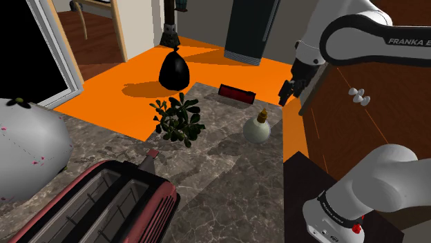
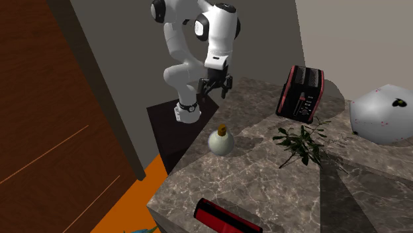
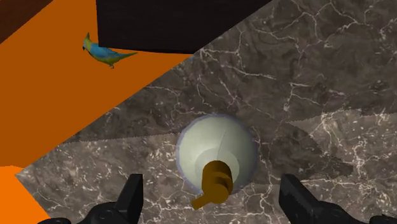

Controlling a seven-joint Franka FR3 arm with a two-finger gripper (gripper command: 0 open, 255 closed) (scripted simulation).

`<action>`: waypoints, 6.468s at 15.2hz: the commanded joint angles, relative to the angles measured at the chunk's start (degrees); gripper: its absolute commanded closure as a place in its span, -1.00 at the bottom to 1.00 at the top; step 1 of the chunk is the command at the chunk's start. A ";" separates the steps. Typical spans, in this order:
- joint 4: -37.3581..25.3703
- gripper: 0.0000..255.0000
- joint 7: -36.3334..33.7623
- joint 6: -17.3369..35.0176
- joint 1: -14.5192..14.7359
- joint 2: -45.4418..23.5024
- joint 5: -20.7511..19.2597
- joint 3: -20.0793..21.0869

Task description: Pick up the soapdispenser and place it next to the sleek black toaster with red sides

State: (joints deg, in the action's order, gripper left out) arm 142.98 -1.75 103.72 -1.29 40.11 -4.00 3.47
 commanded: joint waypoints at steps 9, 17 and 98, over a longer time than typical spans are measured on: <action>5.36 -1.00 -4.89 21.83 -0.69 -13.89 2.89 -0.04; 8.13 -1.00 -5.09 27.83 -0.90 -17.12 2.60 0.00; -28.95 1.00 -14.75 -19.40 2.62 -6.92 7.34 8.08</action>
State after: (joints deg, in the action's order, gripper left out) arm 114.02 -14.82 84.69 0.88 32.76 2.69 10.28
